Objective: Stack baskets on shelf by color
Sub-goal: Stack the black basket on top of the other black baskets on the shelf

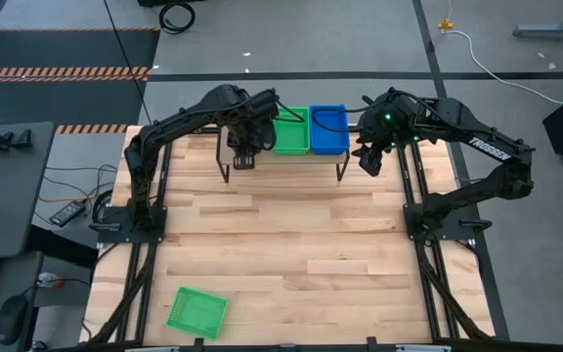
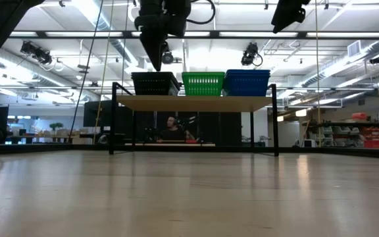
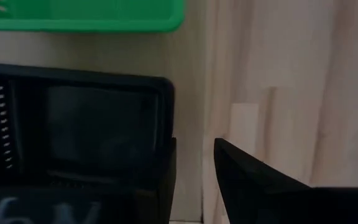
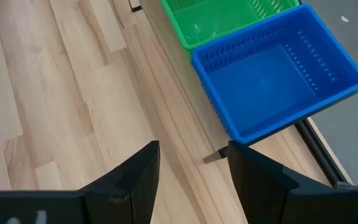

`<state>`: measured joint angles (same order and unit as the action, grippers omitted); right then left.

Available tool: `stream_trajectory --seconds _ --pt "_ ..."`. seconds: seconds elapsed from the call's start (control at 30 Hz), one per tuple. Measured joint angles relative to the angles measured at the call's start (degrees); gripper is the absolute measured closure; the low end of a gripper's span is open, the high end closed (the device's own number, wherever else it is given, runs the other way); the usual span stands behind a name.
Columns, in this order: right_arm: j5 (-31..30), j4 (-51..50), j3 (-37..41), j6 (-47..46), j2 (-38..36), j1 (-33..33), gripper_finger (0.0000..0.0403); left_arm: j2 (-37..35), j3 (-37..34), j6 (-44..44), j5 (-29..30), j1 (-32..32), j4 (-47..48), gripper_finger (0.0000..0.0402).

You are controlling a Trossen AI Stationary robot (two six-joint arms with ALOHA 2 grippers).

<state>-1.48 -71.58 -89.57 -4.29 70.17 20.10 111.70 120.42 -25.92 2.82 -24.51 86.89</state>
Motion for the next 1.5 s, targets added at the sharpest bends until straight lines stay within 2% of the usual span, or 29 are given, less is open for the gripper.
stream_trajectory --seconds 0.2,0.43,0.67,0.8,1.1,1.5 --pt "0.00 -0.03 0.01 0.00 0.00 0.00 0.0208 -1.13 -0.04 3.49 6.47 2.28 1.86 0.0272" --pt "0.00 0.28 -0.01 1.37 -0.04 0.00 0.0208 -2.75 -0.02 4.20 9.97 5.48 2.83 0.0224" --pt "0.02 1.43 -0.01 1.61 -0.04 -0.01 0.0208 -2.06 -0.43 0.83 10.72 1.65 0.67 0.0189" --pt "0.02 1.41 -0.01 1.48 -0.04 -0.02 0.0208 -1.92 -3.09 -0.92 7.76 -1.92 0.45 0.0184" --pt "0.00 1.26 -0.01 0.96 -0.04 0.00 0.0208 -1.88 -9.41 -1.93 4.36 -2.74 0.07 0.0204" --pt "0.00 1.28 -0.01 1.37 -0.04 -0.02 0.0208 -1.86 -10.23 3.17 4.38 -2.25 1.33 0.0290"
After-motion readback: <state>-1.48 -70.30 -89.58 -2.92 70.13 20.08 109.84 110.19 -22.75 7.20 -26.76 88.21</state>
